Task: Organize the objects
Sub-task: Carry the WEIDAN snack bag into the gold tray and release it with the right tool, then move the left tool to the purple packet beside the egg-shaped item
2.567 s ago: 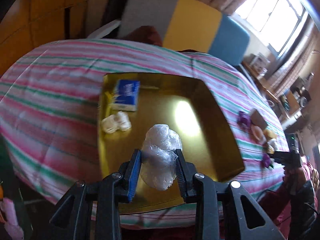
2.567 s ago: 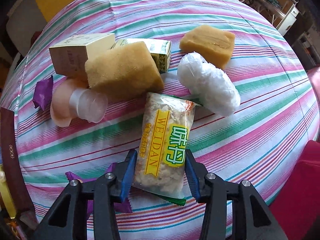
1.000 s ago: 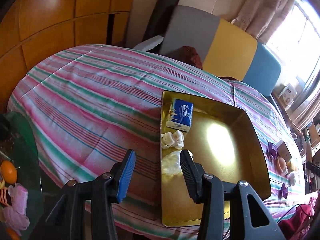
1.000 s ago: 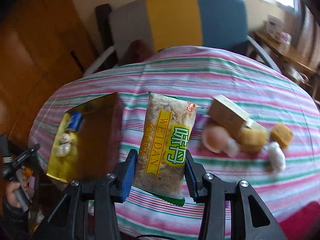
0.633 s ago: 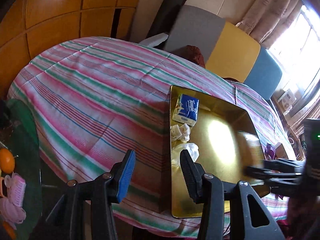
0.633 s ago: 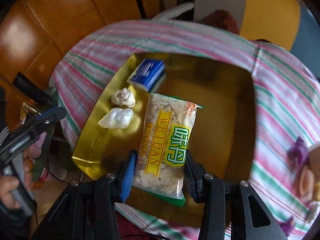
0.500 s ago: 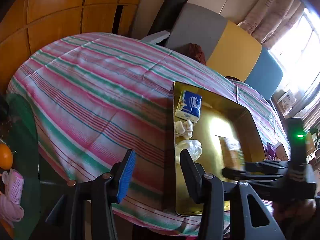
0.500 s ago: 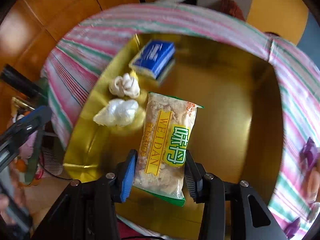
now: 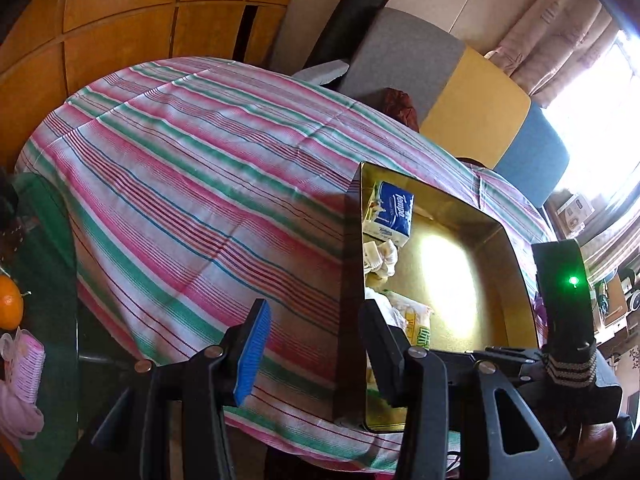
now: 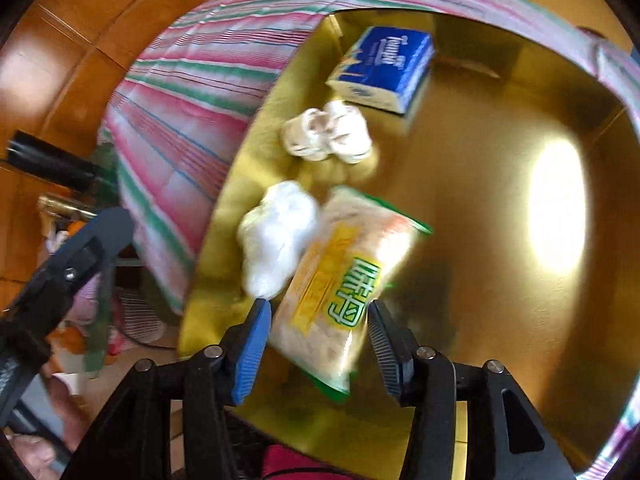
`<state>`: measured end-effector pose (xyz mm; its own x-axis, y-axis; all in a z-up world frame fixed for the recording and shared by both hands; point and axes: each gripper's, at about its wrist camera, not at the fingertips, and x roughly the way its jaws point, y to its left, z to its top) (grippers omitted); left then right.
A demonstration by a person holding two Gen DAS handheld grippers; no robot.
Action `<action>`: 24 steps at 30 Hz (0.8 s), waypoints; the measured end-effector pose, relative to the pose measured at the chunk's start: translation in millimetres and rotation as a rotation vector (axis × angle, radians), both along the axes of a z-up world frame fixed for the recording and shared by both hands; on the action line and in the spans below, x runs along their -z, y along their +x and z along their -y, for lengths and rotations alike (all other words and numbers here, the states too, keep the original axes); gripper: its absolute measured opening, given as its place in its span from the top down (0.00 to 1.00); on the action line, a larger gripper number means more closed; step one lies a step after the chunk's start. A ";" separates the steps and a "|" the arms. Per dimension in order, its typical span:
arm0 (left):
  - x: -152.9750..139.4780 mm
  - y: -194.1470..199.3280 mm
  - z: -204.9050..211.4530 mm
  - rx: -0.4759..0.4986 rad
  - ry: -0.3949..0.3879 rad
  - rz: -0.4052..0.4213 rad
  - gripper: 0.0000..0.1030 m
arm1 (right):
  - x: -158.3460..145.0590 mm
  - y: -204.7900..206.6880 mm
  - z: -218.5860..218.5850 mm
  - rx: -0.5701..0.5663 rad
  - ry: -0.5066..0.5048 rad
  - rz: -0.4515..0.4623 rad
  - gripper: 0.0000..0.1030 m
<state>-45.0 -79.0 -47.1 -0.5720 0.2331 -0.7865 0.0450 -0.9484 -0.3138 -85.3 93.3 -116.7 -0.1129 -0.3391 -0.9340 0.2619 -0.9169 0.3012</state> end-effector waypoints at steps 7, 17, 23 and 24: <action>-6.2 1.0 -7.6 0.018 -0.025 -0.018 0.55 | -23.3 15.4 -33.9 0.037 -0.082 -0.088 0.39; -26.2 9.4 -42.5 0.105 -0.091 -0.073 0.54 | -82.1 45.4 -93.1 0.122 0.008 -0.392 0.28; -35.0 15.1 -78.1 0.184 -0.164 -0.105 0.55 | -103.7 59.7 -147.1 0.226 0.022 -0.463 0.26; -35.4 15.5 -82.8 0.194 -0.170 -0.106 0.54 | -104.9 61.4 -156.3 0.249 0.024 -0.470 0.26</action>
